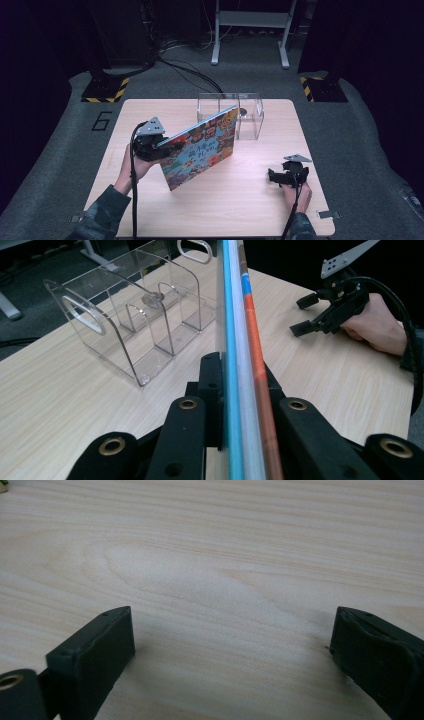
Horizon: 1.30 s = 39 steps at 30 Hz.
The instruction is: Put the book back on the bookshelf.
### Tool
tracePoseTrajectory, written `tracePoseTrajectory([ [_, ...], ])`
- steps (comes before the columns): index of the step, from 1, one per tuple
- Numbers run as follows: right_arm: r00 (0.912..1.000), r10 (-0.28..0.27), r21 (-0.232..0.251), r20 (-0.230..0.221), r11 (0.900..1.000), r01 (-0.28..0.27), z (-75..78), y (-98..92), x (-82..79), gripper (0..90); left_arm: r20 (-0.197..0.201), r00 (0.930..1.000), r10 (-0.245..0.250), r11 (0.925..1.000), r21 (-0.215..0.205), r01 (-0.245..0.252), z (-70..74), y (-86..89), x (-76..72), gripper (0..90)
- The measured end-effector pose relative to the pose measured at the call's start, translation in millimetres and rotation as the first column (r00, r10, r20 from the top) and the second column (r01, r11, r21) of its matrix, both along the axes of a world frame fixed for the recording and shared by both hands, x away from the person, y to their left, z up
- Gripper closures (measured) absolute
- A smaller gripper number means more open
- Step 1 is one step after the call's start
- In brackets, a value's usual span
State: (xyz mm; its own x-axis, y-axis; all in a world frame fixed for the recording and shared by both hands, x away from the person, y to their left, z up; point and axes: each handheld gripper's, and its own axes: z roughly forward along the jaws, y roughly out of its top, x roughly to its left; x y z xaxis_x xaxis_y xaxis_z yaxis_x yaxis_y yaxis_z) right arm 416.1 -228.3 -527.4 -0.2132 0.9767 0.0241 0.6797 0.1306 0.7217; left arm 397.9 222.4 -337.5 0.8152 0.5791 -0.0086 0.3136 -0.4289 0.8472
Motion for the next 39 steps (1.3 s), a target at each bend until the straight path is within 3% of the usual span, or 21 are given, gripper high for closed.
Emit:
tracePoseTrajectory([
  [5,0.9997,0.018,0.002,0.014,1.000,-0.018,-1.0,-2.8,-0.2,4.2,-0.013,0.9999,0.010,0.9999,-0.003,-0.010,2.9,-1.3,1.1,80.9],
  [7,0.9998,0.005,0.025,0.017,1.000,-0.005,-0.9,-2.8,-0.7,4.3,-0.015,0.9998,0.015,0.9998,-0.014,-0.015,5.2,-1.2,2.8,81.0],
  [12,0.9998,0.011,0.028,0.015,1.000,-0.011,-0.6,-4.8,-0.9,4.7,-0.025,0.9993,0.028,0.9982,-0.052,-0.029,13.9,4.5,5.5,81.0],
  [20,0.9997,0.017,0.029,0.019,0.999,-0.018,-0.7,-6.5,-1.2,4.9,0.000,0.9984,0.056,0.9968,-0.056,-0.056,29.0,14.5,8.9,81.0],
  [33,0.9999,-0.004,-0.001,0.013,1.000,0.004,-1.0,-5.8,-1.9,5.0,0.001,0.9899,0.142,0.9856,-0.094,-0.141,35.0,29.9,12.7,80.8],
  [39,0.9999,-0.005,0.009,0.016,1.000,0.005,-0.7,-6.5,-2.0,5.3,0.006,0.9857,0.168,0.9814,-0.095,-0.167,37.4,34.5,12.2,80.8],
])
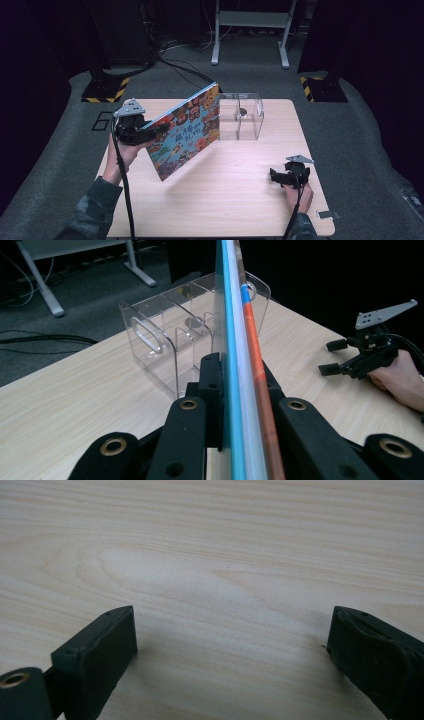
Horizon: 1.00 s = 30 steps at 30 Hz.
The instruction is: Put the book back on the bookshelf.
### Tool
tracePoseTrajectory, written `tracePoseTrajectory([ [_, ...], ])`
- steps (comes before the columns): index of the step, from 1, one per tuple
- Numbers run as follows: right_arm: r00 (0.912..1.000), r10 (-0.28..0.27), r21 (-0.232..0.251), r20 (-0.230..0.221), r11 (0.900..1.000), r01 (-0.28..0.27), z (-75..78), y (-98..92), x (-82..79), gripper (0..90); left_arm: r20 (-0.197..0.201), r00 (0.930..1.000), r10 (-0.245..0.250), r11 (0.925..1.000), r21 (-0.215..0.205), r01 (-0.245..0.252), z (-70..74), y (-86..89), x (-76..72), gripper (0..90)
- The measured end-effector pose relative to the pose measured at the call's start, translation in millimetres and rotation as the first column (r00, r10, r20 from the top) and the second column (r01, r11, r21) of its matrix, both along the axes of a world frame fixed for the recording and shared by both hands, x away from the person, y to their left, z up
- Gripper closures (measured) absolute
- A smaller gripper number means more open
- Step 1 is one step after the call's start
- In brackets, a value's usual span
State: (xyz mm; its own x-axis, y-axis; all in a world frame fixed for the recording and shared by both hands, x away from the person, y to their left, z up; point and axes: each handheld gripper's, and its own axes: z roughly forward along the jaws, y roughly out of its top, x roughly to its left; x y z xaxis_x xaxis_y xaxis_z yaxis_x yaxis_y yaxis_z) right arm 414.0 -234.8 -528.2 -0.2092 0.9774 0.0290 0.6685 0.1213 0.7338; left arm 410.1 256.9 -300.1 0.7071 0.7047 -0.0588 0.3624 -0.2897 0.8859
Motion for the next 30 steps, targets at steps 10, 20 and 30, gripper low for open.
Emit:
tracePoseTrajectory([
  [10,1.0000,0.008,0.002,0.005,1.000,-0.008,0.0,-0.6,0.5,5.4,-0.002,0.9989,0.046,0.9987,-0.020,-0.046,1.2,4.2,1.9,80.7],
  [20,0.9999,0.010,0.004,0.006,1.000,-0.010,0.1,-0.4,0.4,6.4,0.009,0.9993,0.036,0.9991,-0.024,-0.036,6.4,-6.1,6.9,80.9],
  [30,0.9999,0.008,0.016,0.012,1.000,-0.008,0.4,-1.2,-0.4,6.4,0.039,0.9981,0.047,0.9986,-0.024,-0.046,15.9,-11.7,13.2,81.0],
])
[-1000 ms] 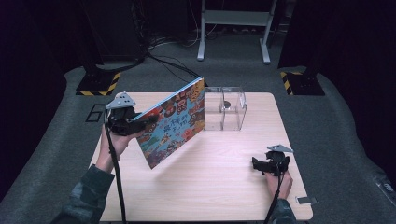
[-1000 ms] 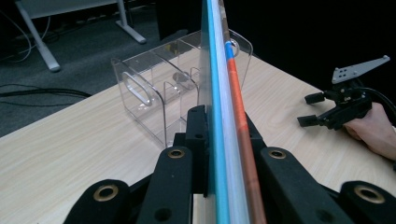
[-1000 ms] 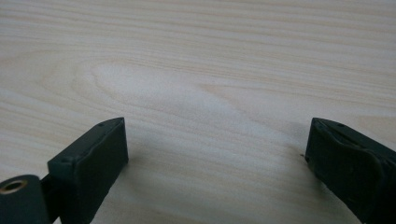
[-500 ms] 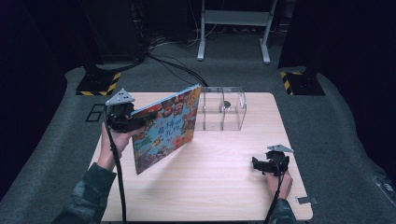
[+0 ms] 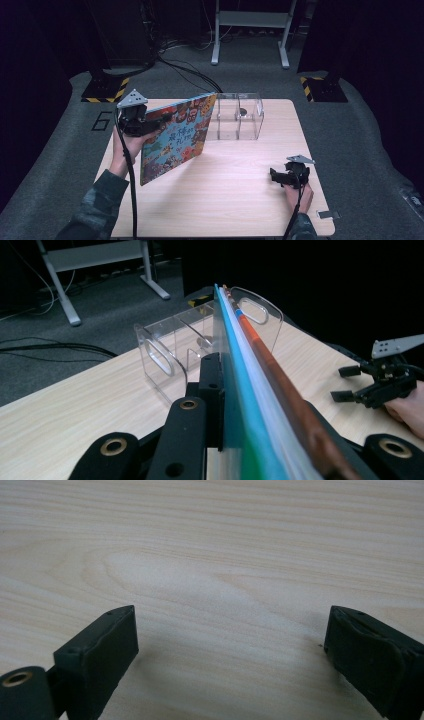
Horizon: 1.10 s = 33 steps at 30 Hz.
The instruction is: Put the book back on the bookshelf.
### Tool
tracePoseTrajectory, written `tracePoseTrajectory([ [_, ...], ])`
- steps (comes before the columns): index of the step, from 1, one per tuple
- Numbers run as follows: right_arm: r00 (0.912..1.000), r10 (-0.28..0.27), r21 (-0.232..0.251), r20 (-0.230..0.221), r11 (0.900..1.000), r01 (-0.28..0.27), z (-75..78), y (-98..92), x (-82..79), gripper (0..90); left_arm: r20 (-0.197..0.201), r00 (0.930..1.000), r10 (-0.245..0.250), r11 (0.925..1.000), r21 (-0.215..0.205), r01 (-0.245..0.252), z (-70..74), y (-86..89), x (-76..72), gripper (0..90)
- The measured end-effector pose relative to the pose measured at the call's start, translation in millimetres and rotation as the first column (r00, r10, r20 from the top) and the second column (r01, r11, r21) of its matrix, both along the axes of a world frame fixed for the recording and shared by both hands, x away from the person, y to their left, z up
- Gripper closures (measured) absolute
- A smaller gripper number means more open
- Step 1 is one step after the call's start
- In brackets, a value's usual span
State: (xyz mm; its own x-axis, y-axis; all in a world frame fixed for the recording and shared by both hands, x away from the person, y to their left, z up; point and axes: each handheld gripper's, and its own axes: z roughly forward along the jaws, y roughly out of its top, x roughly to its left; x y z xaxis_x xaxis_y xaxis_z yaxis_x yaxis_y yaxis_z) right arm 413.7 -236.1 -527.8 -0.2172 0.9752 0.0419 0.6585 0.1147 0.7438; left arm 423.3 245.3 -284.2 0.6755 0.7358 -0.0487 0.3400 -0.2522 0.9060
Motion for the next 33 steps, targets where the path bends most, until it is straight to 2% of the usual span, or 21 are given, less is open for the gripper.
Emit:
tracePoseTrajectory([
  [5,1.0000,0.001,0.004,0.003,1.000,-0.001,0.1,-0.2,0.1,6.5,0.014,0.9999,0.004,0.9998,-0.021,-0.003,7.0,-2.7,5.2,81.0],
  [14,0.9999,0.009,0.005,0.007,1.000,-0.009,0.2,-1.2,-0.3,6.5,0.026,0.9995,0.017,0.9996,-0.022,-0.016,15.2,-10.3,11.1,81.0],
  [21,1.0000,0.002,0.019,0.009,1.000,-0.002,0.5,-1.5,-0.7,6.5,0.030,0.9986,0.043,0.9987,-0.028,-0.042,14.6,-15.1,18.6,80.9],
  [24,1.0000,0.003,0.014,0.006,1.000,-0.003,0.4,-1.5,-0.6,6.6,0.028,0.9974,0.066,0.9966,-0.051,-0.065,14.3,-17.7,22.0,80.9],
  [28,0.9999,-0.004,0.036,0.010,0.999,0.004,0.8,-2.0,-0.8,6.7,0.047,0.9951,0.086,0.9946,-0.062,-0.084,12.5,-21.6,26.9,80.9],
  [33,0.9999,0.002,0.028,0.016,1.000,-0.003,0.5,-2.9,-0.6,6.7,0.054,0.9923,0.111,0.9915,-0.074,-0.107,9.1,-25.5,31.3,80.9],
])
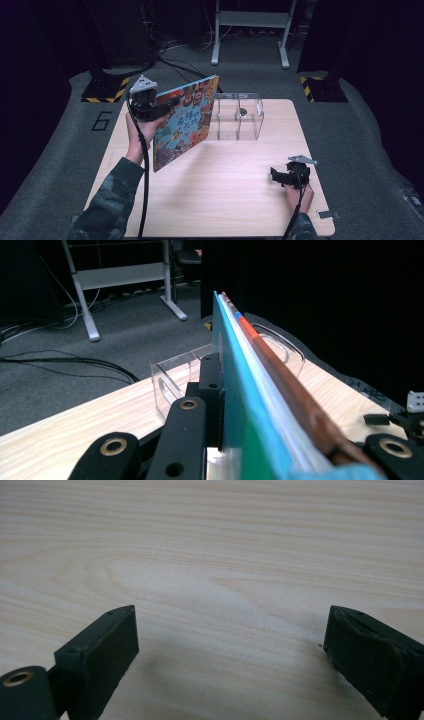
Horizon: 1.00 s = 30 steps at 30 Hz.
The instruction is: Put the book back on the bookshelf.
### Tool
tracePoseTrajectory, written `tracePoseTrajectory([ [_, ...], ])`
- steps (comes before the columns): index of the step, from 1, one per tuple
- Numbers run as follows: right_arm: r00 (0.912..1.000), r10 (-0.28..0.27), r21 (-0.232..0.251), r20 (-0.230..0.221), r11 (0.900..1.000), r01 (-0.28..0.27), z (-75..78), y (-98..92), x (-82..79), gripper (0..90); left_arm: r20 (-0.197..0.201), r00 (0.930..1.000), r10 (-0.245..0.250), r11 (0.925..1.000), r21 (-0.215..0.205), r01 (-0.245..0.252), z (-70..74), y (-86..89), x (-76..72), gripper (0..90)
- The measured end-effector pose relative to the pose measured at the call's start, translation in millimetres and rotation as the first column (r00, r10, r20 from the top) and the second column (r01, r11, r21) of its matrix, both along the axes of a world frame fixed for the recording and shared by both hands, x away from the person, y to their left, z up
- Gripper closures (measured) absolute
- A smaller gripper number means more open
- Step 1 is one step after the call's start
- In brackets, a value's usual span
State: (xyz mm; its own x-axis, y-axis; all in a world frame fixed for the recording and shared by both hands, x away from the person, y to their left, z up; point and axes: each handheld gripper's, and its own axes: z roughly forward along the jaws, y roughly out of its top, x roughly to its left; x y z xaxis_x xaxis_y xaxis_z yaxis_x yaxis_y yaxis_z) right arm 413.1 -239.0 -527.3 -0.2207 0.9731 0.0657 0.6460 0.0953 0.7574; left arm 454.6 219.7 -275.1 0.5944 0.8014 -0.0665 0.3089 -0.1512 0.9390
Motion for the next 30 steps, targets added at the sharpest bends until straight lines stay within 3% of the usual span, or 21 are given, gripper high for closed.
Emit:
tracePoseTrajectory([
  [2,0.9998,-0.014,0.019,-0.012,1.000,0.014,0.6,1.8,-1.1,6.8,0.005,1.0000,0.008,1.0000,-0.004,-0.008,-1.0,-2.2,0.2,80.9],
  [8,1.0000,0.006,-0.009,0.006,1.000,-0.006,0.2,0.3,0.0,6.8,0.022,0.9989,0.041,0.9987,-0.031,-0.040,-7.5,-8.7,3.6,80.8],
  [11,1.0000,0.004,0.006,0.003,1.000,-0.004,0.2,0.7,-0.2,6.8,0.025,0.9987,0.044,0.9985,-0.034,-0.043,-10.2,-11.4,6.8,80.8],
  [17,1.0000,0.004,0.001,0.006,1.000,-0.004,0.3,1.2,-0.5,6.7,0.071,0.9929,0.096,0.9942,-0.056,-0.092,-16.1,-19.3,10.9,80.8],
  [30,1.0000,0.003,-0.002,0.003,1.000,-0.003,0.5,1.4,-0.7,6.8,0.092,0.9866,0.135,0.9869,-0.102,-0.125,-36.0,-35.9,20.0,80.8],
])
